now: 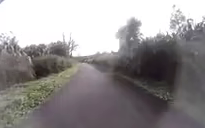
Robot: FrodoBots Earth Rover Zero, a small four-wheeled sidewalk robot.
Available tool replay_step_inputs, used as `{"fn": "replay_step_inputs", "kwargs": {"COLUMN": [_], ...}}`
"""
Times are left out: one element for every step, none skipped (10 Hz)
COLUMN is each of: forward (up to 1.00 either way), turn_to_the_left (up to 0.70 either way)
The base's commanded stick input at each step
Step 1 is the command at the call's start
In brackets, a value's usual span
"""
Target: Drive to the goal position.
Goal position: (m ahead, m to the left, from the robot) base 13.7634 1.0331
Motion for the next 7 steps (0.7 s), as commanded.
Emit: {"fn": "replay_step_inputs", "kwargs": {"forward": [0.7,0.7,0.7,0.7,0.7,0.7,0.7], "turn_to_the_left": [0.0,0.0,0.0,0.0,0.0,0.0,0.0]}}
